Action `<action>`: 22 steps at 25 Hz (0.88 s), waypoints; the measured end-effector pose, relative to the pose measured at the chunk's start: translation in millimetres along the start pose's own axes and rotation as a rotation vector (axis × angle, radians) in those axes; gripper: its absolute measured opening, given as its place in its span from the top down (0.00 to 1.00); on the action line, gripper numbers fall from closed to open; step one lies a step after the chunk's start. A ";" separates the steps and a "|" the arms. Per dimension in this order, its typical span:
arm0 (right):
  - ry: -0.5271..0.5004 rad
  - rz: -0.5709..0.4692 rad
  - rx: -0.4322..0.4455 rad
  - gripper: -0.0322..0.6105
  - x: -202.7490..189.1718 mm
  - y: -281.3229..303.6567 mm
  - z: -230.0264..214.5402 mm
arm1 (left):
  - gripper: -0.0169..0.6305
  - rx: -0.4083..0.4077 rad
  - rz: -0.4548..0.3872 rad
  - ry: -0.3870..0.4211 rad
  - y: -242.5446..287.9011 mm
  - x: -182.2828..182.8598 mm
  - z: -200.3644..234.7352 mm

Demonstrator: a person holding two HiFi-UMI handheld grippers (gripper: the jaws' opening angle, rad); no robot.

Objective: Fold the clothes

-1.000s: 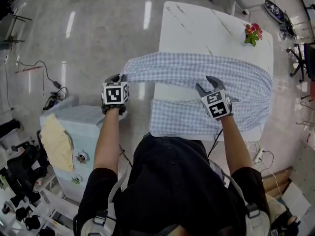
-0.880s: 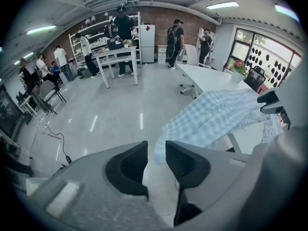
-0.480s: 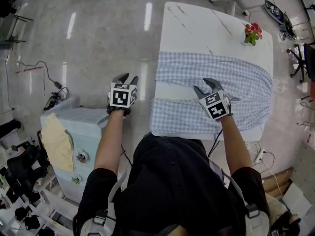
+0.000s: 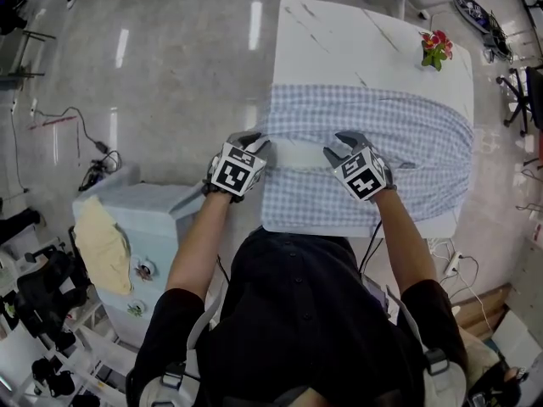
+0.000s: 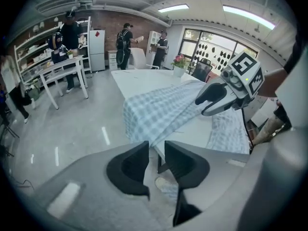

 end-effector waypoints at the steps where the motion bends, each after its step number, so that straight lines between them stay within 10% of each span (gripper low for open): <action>1: -0.007 0.004 0.016 0.67 0.7 2.6 1.4 | 0.81 -0.022 0.000 0.008 0.4 1.8 -4.8; 22: -0.084 0.017 0.098 0.88 29.0 37.5 19.8 | 0.85 -0.032 0.018 0.064 7.7 -0.7 -6.9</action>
Point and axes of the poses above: the fingertips, and each gripper's own axes: y forward along the fingers, z to its left, x out of its top, the point moved 3 cm from there along -y, backward along the fingers, and after that the axes turned 3 degrees about z, right-handed, at the moved point
